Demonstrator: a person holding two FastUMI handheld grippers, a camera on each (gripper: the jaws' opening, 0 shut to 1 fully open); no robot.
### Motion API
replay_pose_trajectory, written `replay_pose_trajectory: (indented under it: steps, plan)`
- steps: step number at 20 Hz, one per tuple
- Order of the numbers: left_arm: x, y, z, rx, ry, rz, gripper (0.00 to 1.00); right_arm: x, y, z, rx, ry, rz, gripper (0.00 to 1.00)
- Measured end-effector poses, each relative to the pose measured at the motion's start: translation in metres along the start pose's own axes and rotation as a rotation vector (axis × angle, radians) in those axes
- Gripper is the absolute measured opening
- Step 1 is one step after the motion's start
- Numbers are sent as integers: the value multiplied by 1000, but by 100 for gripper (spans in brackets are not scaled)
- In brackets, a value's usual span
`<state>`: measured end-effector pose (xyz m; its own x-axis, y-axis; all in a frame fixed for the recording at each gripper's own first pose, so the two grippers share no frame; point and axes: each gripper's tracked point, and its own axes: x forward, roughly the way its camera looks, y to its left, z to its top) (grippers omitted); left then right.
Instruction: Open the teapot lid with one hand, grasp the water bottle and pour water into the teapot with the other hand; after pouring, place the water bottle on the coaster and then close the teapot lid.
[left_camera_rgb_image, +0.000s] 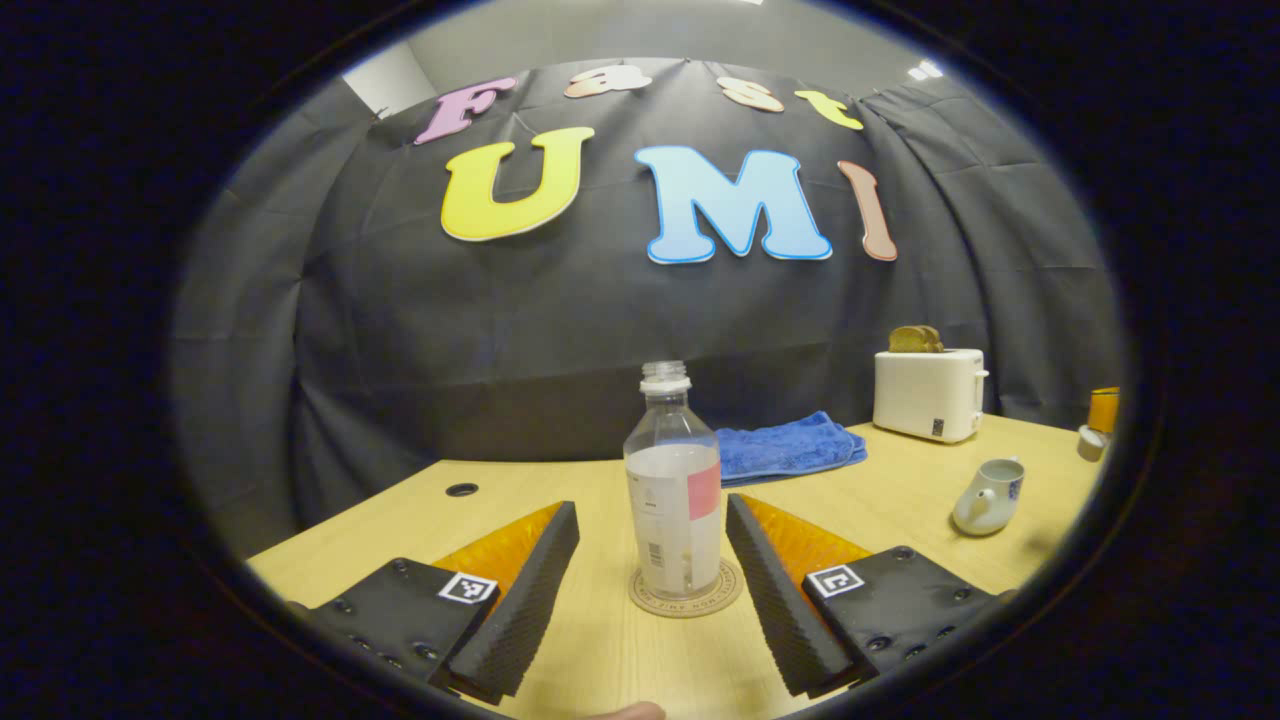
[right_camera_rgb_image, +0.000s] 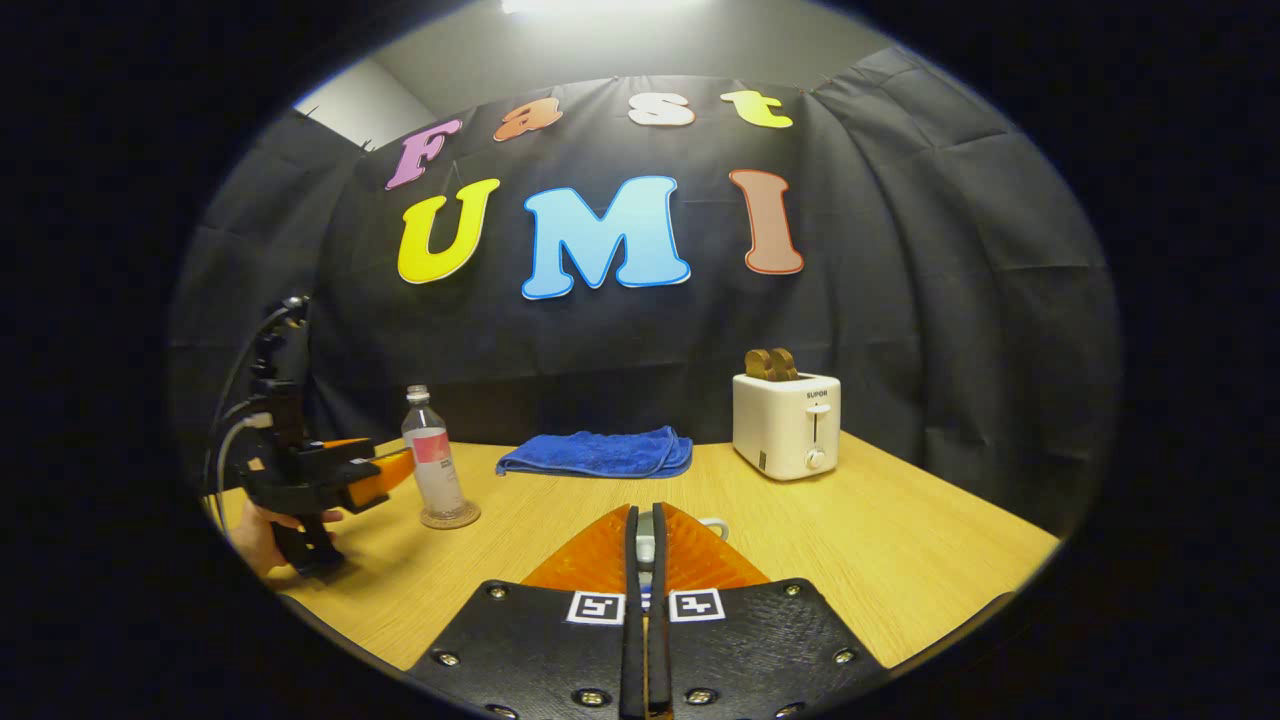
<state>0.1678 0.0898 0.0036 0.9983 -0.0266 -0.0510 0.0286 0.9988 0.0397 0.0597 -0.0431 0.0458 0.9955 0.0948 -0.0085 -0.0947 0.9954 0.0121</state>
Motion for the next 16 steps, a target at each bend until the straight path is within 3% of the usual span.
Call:
replay_pose_trajectory:
  steps: [4,8,11,16]
  plan:
    - [-48,-10,15,-43,7,-77,100,50,1,-2,-7,3,-17,2]
    - [-68,-30,32,10,-46,-108,100,84,-4,-18,-37,30,-51,2]
    - [-72,-45,36,10,-73,-142,100,93,-2,-24,-50,41,-46,2]
    - [-65,-40,23,-10,-49,-137,100,108,-6,-39,-59,76,-71,2]
